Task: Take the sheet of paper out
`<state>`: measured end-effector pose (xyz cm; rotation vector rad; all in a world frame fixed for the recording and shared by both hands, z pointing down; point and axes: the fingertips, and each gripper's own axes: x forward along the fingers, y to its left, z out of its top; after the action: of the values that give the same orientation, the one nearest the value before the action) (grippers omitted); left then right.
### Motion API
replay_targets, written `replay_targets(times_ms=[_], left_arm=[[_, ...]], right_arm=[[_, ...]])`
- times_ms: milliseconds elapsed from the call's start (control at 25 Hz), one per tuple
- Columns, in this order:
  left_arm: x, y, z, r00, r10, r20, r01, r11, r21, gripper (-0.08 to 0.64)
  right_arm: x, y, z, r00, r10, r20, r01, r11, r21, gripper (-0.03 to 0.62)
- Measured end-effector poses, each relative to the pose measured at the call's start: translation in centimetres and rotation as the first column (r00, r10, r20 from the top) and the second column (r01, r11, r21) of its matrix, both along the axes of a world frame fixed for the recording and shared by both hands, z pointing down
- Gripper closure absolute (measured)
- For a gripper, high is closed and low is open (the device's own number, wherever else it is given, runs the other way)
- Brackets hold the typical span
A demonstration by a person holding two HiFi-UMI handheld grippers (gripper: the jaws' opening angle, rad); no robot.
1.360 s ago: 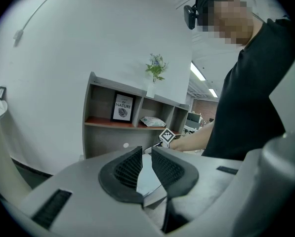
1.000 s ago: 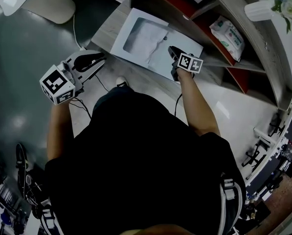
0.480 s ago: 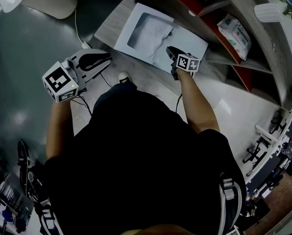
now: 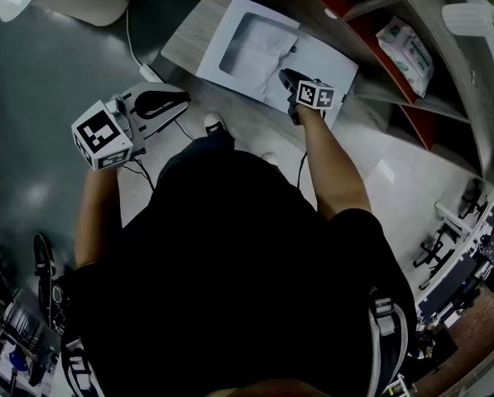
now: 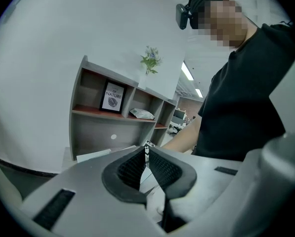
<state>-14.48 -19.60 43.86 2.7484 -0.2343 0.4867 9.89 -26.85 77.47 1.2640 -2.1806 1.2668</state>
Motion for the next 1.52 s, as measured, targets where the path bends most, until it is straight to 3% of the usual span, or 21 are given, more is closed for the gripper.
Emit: replay_targets(times_ms=[400,1160,1520], left_arm=[[-0.2,-0.1,1.5,0.999,0.044,0.019,-0.043,0.999,-0.017,0.518],[0.2,0.1,2.7,0.997,0.079,0.024,-0.078,0.996,-0.042,0.518],[0.2,0.1,3.5,0.996,0.087,0.025,-0.085,0.994,-0.062,0.518]], right_arm=[[-0.8,-1.2,2.7,1.000,0.002,-0.023,-0.003,0.999,-0.035,0.495],[-0.8,-2.0,6.5,0.994,0.097,-0.041,-0.101,0.990,-0.096,0.460],[-0.7,-2.7,6.8,0.994,0.104,-0.045,-0.107,0.991,-0.082,0.457]])
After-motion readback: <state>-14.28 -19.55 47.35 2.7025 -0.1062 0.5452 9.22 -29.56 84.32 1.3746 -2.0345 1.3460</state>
